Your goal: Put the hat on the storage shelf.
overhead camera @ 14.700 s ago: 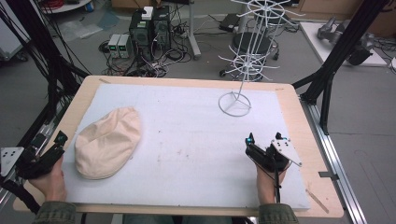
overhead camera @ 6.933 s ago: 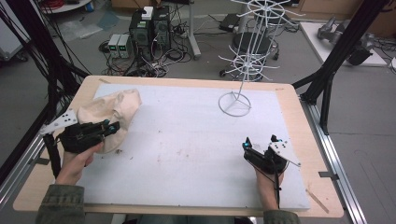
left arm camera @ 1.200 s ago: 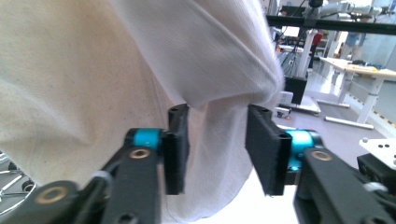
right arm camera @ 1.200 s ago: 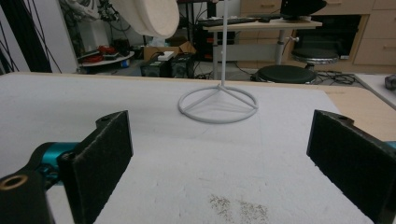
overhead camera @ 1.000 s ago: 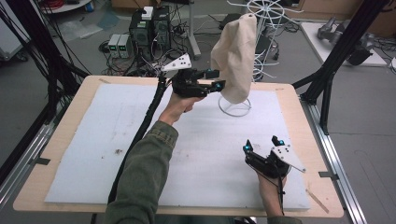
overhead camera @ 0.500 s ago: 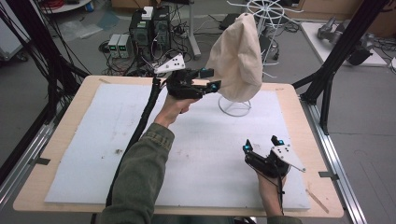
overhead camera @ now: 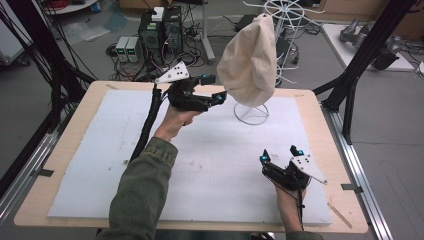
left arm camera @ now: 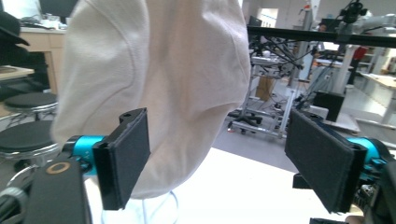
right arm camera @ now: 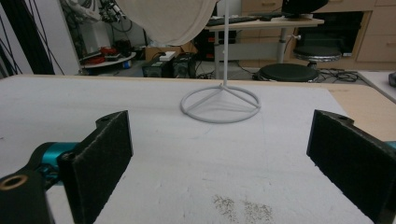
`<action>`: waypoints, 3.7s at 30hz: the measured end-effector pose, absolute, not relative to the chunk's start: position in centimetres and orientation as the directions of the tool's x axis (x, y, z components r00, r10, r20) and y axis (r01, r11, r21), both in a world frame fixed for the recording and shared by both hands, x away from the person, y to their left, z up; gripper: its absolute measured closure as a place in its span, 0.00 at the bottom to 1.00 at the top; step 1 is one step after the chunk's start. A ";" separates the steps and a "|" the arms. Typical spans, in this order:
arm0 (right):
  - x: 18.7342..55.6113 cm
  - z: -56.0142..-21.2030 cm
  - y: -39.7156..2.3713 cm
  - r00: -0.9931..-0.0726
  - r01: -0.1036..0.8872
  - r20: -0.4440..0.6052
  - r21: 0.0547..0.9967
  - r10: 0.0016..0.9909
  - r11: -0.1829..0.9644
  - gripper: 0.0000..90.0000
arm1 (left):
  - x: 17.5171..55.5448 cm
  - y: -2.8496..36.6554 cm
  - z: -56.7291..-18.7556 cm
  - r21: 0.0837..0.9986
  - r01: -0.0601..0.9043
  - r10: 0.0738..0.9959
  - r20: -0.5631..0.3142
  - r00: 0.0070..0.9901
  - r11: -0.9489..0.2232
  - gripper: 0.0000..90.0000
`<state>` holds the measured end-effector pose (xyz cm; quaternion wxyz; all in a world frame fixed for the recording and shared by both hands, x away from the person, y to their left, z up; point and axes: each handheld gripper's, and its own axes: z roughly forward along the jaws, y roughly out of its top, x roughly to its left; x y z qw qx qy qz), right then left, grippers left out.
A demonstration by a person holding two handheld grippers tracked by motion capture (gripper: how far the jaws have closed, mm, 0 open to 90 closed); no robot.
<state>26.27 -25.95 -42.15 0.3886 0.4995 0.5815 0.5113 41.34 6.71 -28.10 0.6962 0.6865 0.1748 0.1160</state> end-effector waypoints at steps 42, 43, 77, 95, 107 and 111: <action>26.5 -42.5 -25.1 -0.213 0.201 0.047 0.980 0.976 -0.003 0.07 | 33.6 19.2 -32.5 0.995 0.078 0.636 -0.099 0.766 0.060 0.18; 26.5 -42.5 -25.0 -0.216 0.199 0.045 0.980 0.975 -0.001 0.07 | 33.4 19.6 -32.8 0.995 0.080 0.642 -0.103 0.760 0.064 0.18; 26.1 -43.1 -24.8 -0.206 0.218 0.074 0.976 0.976 -0.028 0.06 | 26.8 28.1 -40.2 0.989 0.115 0.881 -0.132 0.454 0.089 0.21; 24.4 -43.9 -29.2 -0.025 0.228 0.202 0.955 0.979 -0.191 0.06 | 24.6 32.2 -42.8 0.987 0.120 0.986 -0.123 0.115 0.109 0.20; 25.5 -44.0 -27.7 -0.082 0.253 0.195 0.953 0.977 -0.168 0.06 | 22.8 33.8 -42.9 0.989 0.086 0.990 -0.129 0.060 0.124 0.22; 26.3 -44.0 -27.2 -0.098 0.254 0.204 0.951 0.974 -0.174 0.06 | 22.4 34.1 -43.1 0.989 0.089 0.991 -0.123 0.057 0.118 0.22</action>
